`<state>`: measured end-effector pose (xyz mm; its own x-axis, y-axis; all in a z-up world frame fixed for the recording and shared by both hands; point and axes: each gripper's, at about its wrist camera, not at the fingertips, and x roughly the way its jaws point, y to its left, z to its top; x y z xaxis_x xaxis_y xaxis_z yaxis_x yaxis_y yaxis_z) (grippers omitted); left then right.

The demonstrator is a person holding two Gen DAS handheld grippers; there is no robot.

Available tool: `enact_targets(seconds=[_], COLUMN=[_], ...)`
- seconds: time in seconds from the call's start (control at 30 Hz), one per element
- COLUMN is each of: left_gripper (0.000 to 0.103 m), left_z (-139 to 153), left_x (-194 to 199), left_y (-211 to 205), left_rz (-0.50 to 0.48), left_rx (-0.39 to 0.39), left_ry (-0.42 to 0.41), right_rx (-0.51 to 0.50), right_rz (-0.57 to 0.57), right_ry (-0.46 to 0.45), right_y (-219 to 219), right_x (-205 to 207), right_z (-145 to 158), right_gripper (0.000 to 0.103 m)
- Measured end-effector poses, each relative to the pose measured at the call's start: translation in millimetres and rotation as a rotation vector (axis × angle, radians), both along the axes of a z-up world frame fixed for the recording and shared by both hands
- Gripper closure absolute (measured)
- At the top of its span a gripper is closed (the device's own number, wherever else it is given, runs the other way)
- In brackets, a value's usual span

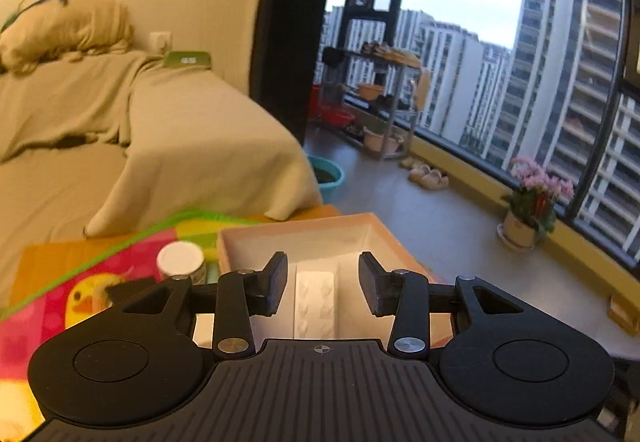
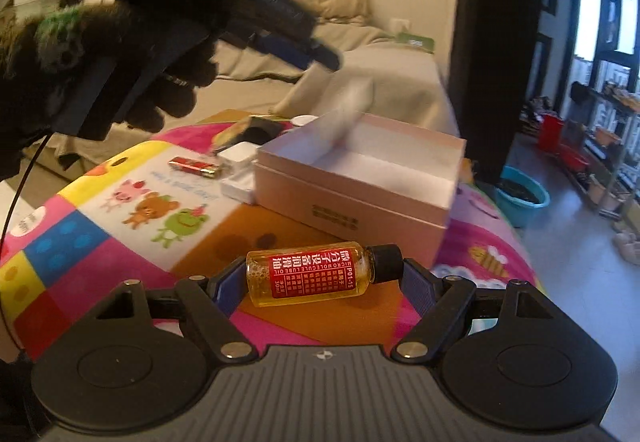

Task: Organize rigid objects
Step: 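Carry the remote into the pink box with left tool while right tool drops yellow bottle in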

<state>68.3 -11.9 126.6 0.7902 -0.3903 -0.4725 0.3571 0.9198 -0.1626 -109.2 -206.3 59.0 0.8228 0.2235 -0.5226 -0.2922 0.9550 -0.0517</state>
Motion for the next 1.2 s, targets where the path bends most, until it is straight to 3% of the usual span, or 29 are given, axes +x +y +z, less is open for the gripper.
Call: enact_targets(seconds=[0.17, 0.3, 0.4, 0.53, 0.7, 0.83, 0.97, 1.13, 1.2], left_gripper=[0.059, 0.059, 0.059, 0.059, 0.059, 0.059, 0.059, 0.059, 0.059], left_z=[-33.0, -67.9, -86.1, -91.5, -94.7, -96.9, -101.8, -103.6, -99.1], left_x=[-56.6, -95.0, -100.2, -98.8, -87.6, -59.5, -22.5, 3.8, 5.7], left_y=[56.4, 84.9, 98.3, 112.4, 112.9, 101.0, 83.1, 60.7, 63.8], left_rz=[0.049, 0.053, 0.076, 0.121, 0.156, 0.209, 0.214, 0.254, 0.28], left_rx=[-0.035, 0.032, 0.066, 0.064, 0.003, -0.01, -0.073, 0.029, 0.022], left_ry=[-0.015, 0.028, 0.091, 0.117, 0.124, 0.128, 0.163, 0.13, 0.096], right_rx=[0.041, 0.064, 0.11, 0.064, 0.066, 0.01, 0.012, 0.078, 0.101], right_rz=[-0.04, -0.072, -0.107, -0.148, -0.127, -0.134, -0.133, -0.154, -0.154], right_ry=[-0.016, -0.047, -0.048, -0.005, 0.021, 0.002, 0.038, 0.039, 0.055], right_y=[-15.2, -9.9, -1.2, 21.6, 33.0, 36.3, 38.6, 31.4, 27.3], right_x=[7.6, 47.5, 93.6, 139.4, 113.0, 68.8, 43.9, 43.9, 45.9], right_z=[12.3, 35.7, 53.5, 55.9, 26.5, -12.0, -43.2, -47.2, -48.5], right_gripper=[0.022, 0.022, 0.022, 0.017, 0.017, 0.017, 0.017, 0.017, 0.017])
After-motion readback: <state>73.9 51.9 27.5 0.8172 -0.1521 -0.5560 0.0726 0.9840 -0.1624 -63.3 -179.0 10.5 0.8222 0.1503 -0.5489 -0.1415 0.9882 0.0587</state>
